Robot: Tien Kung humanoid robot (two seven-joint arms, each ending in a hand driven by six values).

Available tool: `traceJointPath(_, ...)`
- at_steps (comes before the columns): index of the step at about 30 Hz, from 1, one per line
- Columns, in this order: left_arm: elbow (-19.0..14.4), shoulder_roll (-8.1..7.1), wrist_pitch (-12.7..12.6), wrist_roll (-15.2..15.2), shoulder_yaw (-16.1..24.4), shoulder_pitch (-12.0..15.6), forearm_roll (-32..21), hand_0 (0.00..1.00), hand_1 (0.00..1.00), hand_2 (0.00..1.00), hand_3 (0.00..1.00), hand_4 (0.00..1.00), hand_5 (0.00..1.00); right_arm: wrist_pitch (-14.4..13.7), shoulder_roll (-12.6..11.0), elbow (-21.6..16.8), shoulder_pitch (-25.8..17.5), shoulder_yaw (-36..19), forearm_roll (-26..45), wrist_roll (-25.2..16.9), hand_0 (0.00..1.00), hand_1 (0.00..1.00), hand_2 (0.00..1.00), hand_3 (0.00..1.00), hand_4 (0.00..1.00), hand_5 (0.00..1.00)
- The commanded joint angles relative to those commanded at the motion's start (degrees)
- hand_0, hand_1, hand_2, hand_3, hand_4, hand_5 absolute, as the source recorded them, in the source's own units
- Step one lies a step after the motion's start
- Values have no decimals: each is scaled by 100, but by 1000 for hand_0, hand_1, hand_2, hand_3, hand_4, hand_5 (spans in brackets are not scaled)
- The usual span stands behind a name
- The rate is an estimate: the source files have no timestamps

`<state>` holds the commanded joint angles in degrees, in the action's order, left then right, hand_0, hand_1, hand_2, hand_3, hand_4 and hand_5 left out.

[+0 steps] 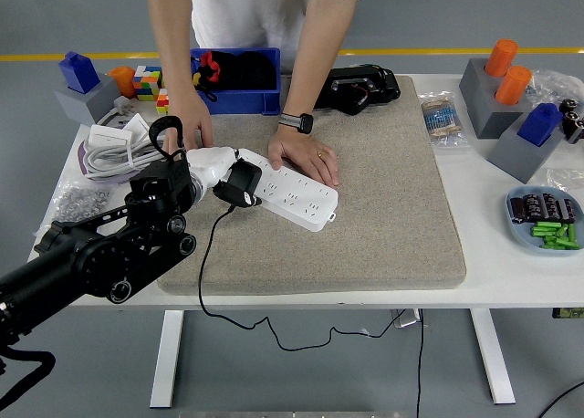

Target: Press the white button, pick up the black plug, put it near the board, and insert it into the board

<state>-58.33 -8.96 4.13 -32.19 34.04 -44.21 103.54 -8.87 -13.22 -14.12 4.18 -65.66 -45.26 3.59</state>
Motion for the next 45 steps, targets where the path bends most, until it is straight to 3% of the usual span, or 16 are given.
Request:
traceJointPath(26, -241, -280, 38, -19, -159, 144, -92, 753, 804, 754, 793, 867, 463, -7, 24, -2, -14, -54, -19, -19, 595, 498, 506, 528, 636, 318)
traceJointPath(36, -302, -261, 15, 29, -161, 89, -111, 737, 800, 754, 791, 865, 460, -10, 22, -7, -5, -64, -20, -25, 595, 497, 504, 528, 635, 316)
traceJointPath(40, -360, -281, -142, 212, -85, 122, -79, 737, 800, 754, 791, 865, 460, -9, 31, -4, -12, -66, -19, -25, 595, 497, 504, 528, 635, 316)
traceJointPath(42, -385, -287, -242, 318, -50, 134, -44, 776, 828, 804, 823, 864, 460, -8, 33, 1, -17, -62, -18, -23, 594, 497, 504, 528, 634, 314)
traceJointPath(45, -510, -318, -497, 577, 48, 190, 9, 776, 828, 804, 823, 864, 460, -7, 33, 5, -26, -54, -14, -22, 594, 497, 504, 528, 634, 314)
